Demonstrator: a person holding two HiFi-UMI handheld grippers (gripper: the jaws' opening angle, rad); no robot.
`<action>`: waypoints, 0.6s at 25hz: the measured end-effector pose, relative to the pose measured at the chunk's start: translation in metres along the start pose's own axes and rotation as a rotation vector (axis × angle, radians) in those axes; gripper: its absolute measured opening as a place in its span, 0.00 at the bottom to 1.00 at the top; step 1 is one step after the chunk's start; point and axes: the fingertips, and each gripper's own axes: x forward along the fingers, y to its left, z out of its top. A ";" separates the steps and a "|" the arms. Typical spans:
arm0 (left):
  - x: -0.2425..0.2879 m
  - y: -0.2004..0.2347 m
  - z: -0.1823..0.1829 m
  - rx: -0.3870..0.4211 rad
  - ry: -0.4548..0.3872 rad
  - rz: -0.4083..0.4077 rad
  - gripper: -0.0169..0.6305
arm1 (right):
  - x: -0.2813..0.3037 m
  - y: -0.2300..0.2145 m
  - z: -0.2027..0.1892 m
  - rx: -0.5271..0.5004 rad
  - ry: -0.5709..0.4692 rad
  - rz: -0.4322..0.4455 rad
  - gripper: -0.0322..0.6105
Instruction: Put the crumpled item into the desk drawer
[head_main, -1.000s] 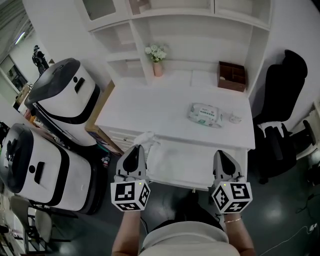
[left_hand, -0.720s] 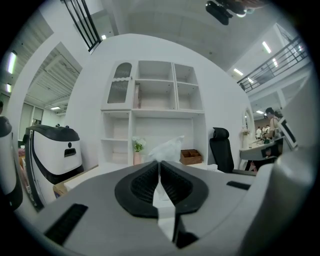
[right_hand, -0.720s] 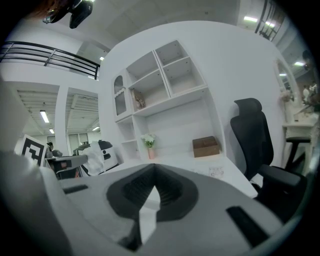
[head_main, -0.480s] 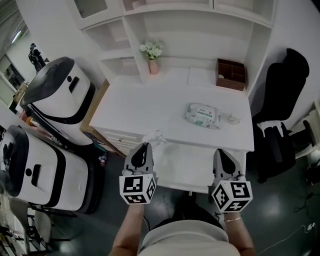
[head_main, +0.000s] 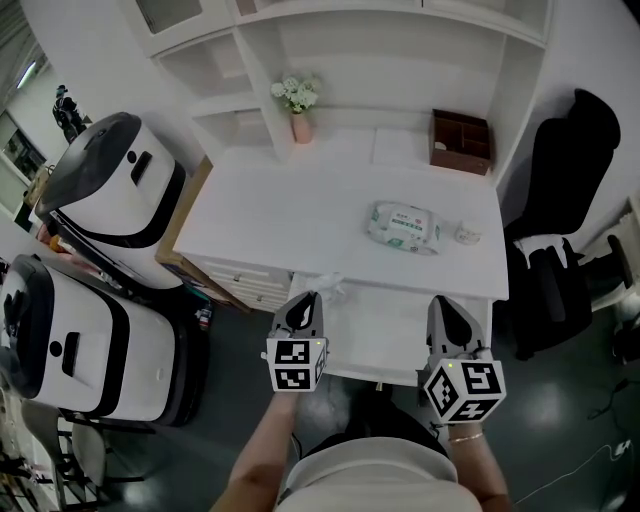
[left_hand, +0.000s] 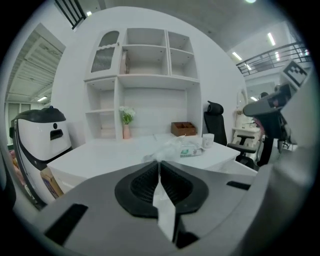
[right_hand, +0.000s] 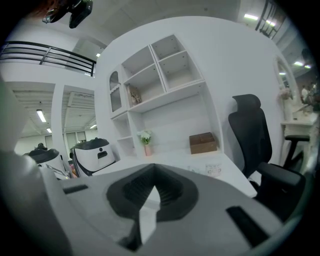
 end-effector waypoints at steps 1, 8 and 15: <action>0.004 -0.002 -0.007 0.005 0.019 -0.007 0.04 | 0.000 -0.001 0.000 0.001 0.001 -0.003 0.05; 0.031 -0.011 -0.048 0.042 0.148 -0.045 0.04 | 0.003 -0.010 -0.003 0.010 0.012 -0.022 0.05; 0.053 -0.016 -0.079 0.073 0.249 -0.073 0.04 | 0.007 -0.016 -0.005 0.013 0.020 -0.027 0.05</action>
